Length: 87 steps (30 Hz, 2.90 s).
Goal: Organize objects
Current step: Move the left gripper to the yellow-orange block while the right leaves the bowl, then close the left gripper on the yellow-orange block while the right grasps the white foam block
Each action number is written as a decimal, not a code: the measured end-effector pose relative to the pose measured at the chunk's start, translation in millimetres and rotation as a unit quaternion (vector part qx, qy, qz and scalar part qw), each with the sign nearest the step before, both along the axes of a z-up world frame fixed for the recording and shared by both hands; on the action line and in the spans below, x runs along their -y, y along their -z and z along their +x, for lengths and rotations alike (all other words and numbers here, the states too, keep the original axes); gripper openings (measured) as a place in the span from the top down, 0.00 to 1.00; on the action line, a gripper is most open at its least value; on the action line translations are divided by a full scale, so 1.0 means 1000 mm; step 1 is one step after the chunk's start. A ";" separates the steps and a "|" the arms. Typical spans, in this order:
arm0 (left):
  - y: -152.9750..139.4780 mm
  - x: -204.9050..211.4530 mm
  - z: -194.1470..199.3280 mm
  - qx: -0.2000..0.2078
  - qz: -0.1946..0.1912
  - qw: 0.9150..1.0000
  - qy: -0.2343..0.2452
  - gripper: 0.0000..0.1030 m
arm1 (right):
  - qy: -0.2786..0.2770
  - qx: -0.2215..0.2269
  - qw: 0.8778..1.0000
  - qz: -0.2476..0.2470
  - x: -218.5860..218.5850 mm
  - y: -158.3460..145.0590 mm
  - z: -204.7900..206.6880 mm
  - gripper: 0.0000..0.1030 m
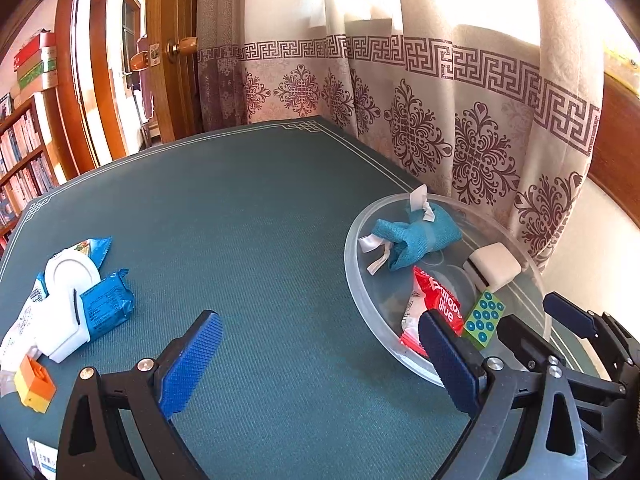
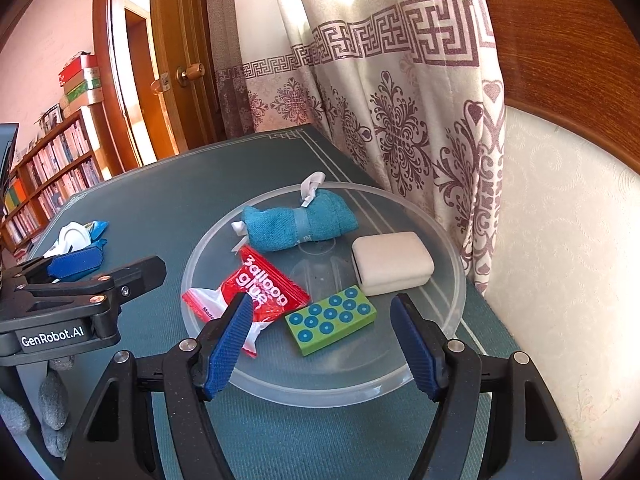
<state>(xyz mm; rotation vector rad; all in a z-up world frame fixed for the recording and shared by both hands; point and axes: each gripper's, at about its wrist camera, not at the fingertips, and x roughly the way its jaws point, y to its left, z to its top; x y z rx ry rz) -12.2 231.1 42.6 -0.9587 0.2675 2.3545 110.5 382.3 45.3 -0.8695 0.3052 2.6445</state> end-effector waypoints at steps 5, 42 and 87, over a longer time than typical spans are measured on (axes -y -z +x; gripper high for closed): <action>-0.001 0.013 -0.002 -0.001 0.000 1.000 -0.013 0.02 | -0.017 0.001 1.000 0.004 0.012 -0.002 -0.005 0.29; 0.003 0.181 -0.045 0.038 0.041 0.970 -0.236 0.02 | -0.142 0.014 0.989 0.026 0.093 -0.005 -0.037 0.26; 0.019 0.236 -0.051 0.055 0.017 0.944 -0.325 0.47 | -0.206 0.047 0.977 -0.020 0.124 0.008 -0.074 0.26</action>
